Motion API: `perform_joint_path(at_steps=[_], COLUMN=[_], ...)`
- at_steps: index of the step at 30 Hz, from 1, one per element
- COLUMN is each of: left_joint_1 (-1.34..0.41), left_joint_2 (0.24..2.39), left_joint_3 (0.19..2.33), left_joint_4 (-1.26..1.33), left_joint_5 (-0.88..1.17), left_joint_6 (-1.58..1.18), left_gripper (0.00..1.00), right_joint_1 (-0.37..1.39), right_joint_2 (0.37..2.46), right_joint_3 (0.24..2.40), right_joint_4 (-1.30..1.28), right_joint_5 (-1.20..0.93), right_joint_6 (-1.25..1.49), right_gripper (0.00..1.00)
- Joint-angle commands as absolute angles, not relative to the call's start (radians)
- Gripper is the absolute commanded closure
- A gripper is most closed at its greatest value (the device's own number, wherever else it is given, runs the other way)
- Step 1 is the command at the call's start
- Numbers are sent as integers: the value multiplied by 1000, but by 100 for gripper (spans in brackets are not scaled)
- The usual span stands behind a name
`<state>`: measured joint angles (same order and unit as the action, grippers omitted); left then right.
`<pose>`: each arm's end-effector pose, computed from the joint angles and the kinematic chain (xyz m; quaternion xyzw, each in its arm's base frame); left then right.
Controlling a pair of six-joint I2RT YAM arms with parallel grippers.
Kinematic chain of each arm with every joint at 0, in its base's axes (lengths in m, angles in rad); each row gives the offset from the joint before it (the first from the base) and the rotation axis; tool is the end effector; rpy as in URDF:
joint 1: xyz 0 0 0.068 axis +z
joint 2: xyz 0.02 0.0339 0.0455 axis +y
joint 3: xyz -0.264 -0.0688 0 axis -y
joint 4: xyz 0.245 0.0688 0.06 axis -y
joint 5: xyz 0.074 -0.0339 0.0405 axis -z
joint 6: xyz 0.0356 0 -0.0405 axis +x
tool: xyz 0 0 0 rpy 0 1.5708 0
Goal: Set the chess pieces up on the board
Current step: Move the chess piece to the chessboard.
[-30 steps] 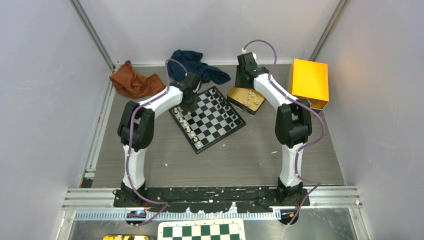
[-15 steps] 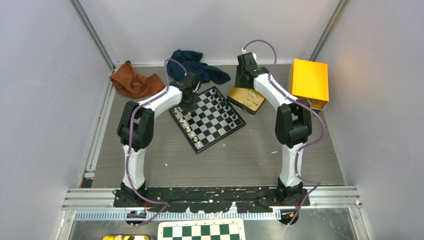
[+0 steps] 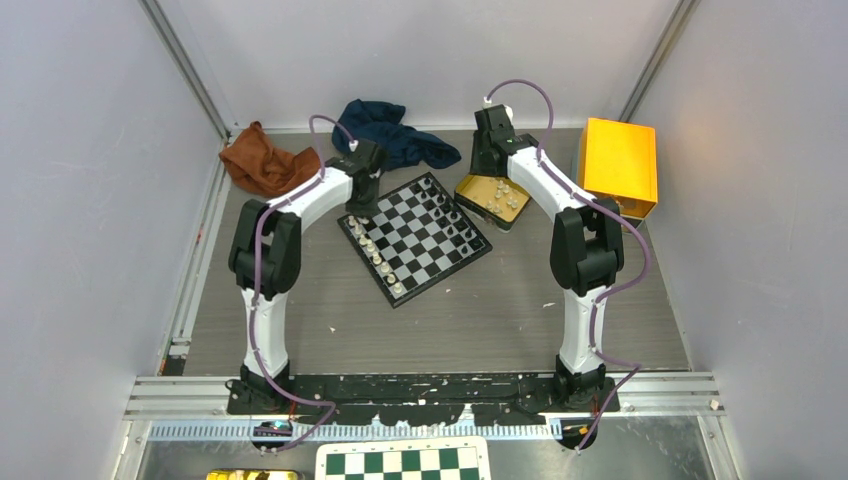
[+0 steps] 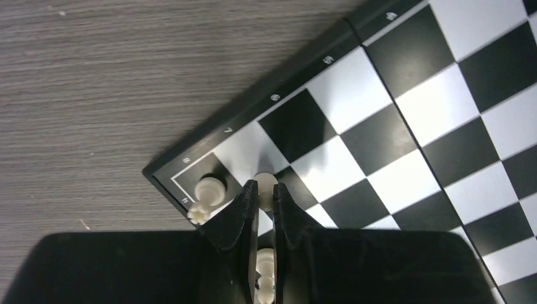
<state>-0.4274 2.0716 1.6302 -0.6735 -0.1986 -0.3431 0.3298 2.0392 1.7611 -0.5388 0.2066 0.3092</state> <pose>0.4050 -0.1768 0.1969 0.0185 0.9694 0.0050 0.2447 0.4430 0.1439 0.2602 0.0284 0.9252 0.0240 0.3777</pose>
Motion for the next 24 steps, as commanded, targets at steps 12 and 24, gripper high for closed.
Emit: perform_joint_path(at_steps=[12, 24], left_joint_1=[-365, -364], left_joint_2=[2053, 2062], left_joint_3=[1706, 1707], left_joint_4=[-663, -666], left_joint_5=[-175, -155], left_joint_6=[-433, -434], left_gripper=[100, 100], right_joint_1=[325, 325], right_joint_2=[1957, 1953], right_joint_3=[1760, 1749], right_joint_4=[-515, -509], right_joint_5=[203, 205], right_joint_6=[314, 314], right_gripper=[62, 62])
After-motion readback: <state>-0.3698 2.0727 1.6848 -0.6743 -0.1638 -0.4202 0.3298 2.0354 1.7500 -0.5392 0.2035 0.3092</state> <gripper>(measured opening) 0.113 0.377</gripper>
